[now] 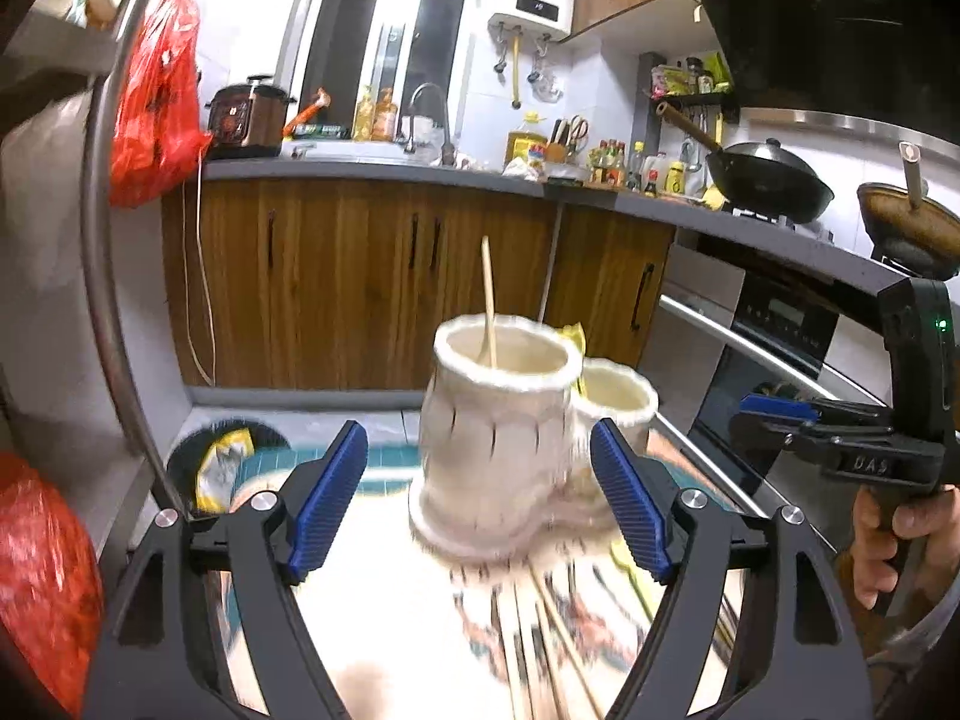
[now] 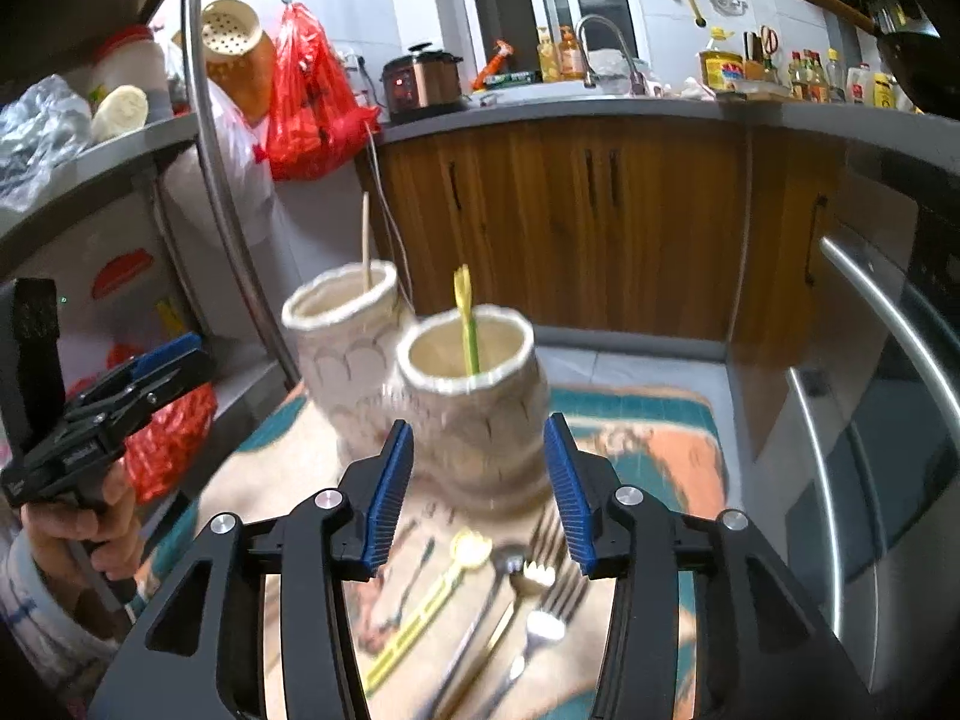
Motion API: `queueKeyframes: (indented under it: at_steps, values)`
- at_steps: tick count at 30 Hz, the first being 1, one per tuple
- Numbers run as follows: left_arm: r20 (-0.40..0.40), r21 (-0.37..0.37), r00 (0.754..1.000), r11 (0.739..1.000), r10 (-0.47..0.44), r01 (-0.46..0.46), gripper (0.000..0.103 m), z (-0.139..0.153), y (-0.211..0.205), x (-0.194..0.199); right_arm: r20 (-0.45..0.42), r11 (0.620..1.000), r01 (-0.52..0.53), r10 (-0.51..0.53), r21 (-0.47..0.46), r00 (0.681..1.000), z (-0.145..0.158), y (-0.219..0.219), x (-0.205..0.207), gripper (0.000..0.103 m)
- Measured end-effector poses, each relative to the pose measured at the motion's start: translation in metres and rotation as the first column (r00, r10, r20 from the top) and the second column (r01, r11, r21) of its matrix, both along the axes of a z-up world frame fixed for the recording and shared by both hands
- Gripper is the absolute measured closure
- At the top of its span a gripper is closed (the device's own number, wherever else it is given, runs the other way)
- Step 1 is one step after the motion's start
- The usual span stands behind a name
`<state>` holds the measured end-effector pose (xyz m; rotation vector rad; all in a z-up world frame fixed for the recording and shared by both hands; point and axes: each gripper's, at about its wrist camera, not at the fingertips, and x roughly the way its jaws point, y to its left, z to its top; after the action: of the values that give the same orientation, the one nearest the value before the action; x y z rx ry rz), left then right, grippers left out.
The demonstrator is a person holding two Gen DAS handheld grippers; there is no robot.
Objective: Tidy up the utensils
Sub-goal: 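Move the left tool back to the chopsticks while the right tool moves to the silver fork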
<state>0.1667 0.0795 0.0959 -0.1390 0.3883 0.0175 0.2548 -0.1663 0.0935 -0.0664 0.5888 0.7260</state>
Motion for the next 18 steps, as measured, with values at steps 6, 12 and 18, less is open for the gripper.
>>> queueKeyframes:
  at_steps: [6,12,18]
  values:
    - [-0.046,-0.044,0.999,0.999,-0.005,0.003,0.027,-0.029,0.007,-0.022,-0.048,0.998,0.030,-0.033,-0.061,0.998,-0.025,-0.014,-0.011,0.056]
    - [-0.105,-0.063,0.994,0.998,-0.011,0.004,0.027,-0.047,0.015,-0.021,-0.087,0.990,0.064,-0.076,-0.128,0.993,-0.048,-0.027,-0.015,0.056]
    - [-0.196,-0.035,0.979,0.998,-0.056,0.050,0.031,-0.071,0.006,-0.016,-0.147,0.982,0.076,-0.102,-0.172,0.984,-0.071,-0.035,-0.013,0.056]
